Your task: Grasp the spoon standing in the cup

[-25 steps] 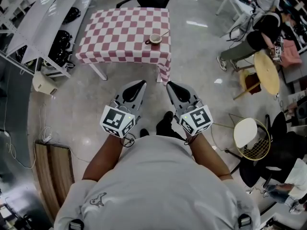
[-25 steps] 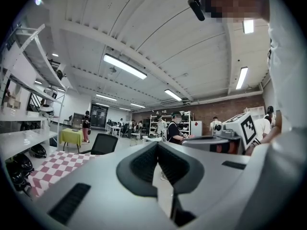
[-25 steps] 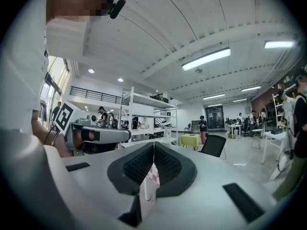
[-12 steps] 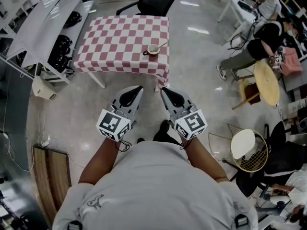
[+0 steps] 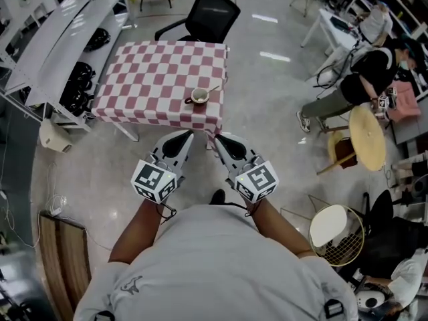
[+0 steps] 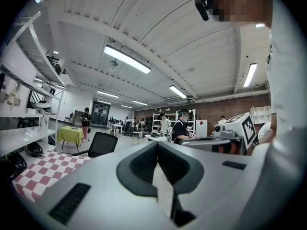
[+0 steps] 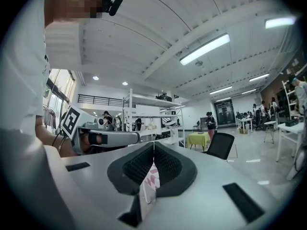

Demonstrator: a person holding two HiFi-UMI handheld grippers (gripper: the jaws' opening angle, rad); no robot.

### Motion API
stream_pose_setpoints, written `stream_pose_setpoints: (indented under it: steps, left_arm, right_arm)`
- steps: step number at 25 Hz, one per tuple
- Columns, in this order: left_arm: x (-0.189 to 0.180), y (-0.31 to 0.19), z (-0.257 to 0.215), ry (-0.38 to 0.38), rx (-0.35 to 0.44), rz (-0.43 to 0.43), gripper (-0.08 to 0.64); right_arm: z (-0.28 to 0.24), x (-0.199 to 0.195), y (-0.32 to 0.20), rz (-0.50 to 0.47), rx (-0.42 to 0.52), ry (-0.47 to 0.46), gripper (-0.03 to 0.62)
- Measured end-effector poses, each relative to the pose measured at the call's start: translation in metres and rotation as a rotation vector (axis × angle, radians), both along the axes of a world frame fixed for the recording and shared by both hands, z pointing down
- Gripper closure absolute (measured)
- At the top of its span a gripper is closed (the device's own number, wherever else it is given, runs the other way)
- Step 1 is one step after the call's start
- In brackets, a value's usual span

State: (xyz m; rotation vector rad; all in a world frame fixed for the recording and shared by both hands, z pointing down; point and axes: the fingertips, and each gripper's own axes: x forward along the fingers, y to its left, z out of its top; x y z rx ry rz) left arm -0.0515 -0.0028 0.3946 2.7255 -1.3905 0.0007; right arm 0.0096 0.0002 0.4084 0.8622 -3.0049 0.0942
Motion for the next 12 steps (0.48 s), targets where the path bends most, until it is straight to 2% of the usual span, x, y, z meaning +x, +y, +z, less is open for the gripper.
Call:
stream_pose_setpoints:
  steps: [9,12]
  left_arm:
    - [0.023,-0.062,0.014,0.015,-0.03,-0.079,0.546]
    - [0.035,-0.078,0.021,-0.004,-0.033,-0.075,0.546]
  right_arm:
    - [0.008,0.042,-0.071,-0.014,-0.027,-0.022,0.56]
    - [0.011,0.053,-0.087,-0.014,-0.03,-0.012,0.56]
